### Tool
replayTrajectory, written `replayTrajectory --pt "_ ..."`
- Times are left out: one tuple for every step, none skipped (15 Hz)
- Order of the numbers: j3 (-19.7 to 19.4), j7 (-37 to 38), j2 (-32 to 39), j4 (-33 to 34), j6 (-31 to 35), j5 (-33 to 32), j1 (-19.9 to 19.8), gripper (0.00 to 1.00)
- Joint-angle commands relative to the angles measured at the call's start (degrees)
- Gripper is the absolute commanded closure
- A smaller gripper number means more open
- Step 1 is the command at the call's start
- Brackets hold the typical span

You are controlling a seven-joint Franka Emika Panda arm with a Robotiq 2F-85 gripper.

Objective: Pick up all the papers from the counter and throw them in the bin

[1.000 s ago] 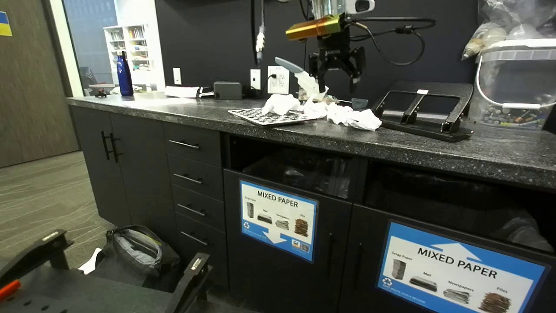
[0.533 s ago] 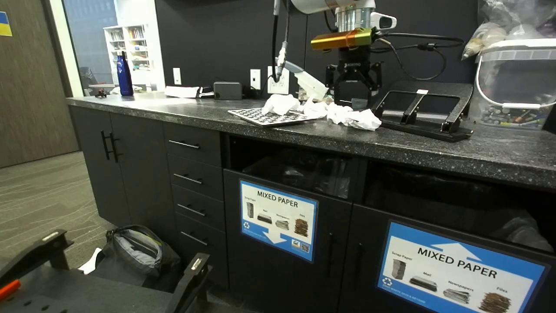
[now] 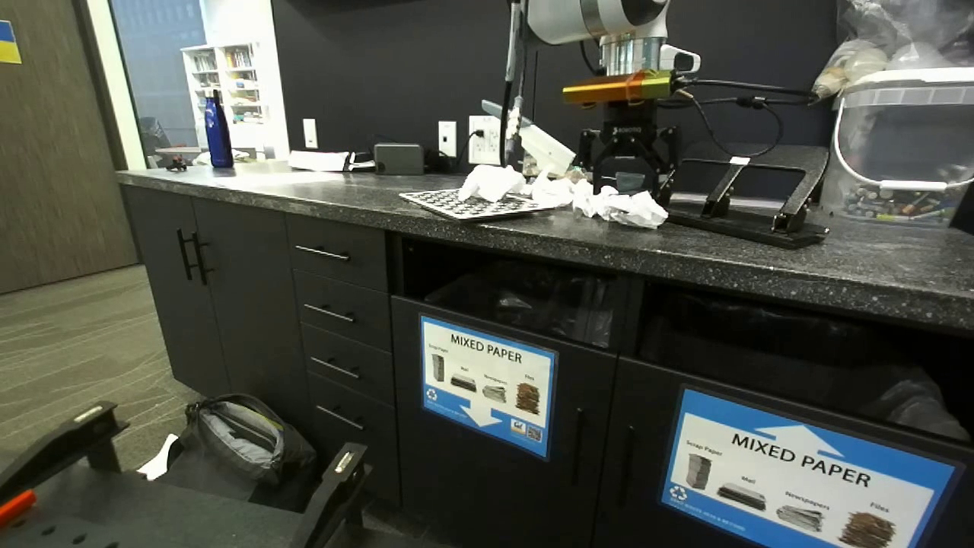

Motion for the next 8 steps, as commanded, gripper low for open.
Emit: replayTrajectory --pt "1.39 -2.46 4.88 7.82 -1.32 1.41 -1.68 0.00" --pt "1.16 -2.24 6.04 8.99 -1.29 1.00 -1.71 0.00" --pt "0.99 -2.11 6.95 9.94 -1.18 0.72 -1.74 0.00" --pt "0.84 -1.92 7.93 10.82 -1.11 0.49 -1.76 0.00" --pt "0.87 -2.00 8.71 11.65 -1.40 0.45 -1.90 0.00" --pt "1.01 -2.21 9.57 12.55 -1.58 0.47 -2.07 0.00" --pt "1.01 -2.13 10.28 13.28 -1.48 0.47 -2.13 0.00" --pt "1.15 -1.97 10.88 13.88 -1.00 0.69 -2.23 0.00"
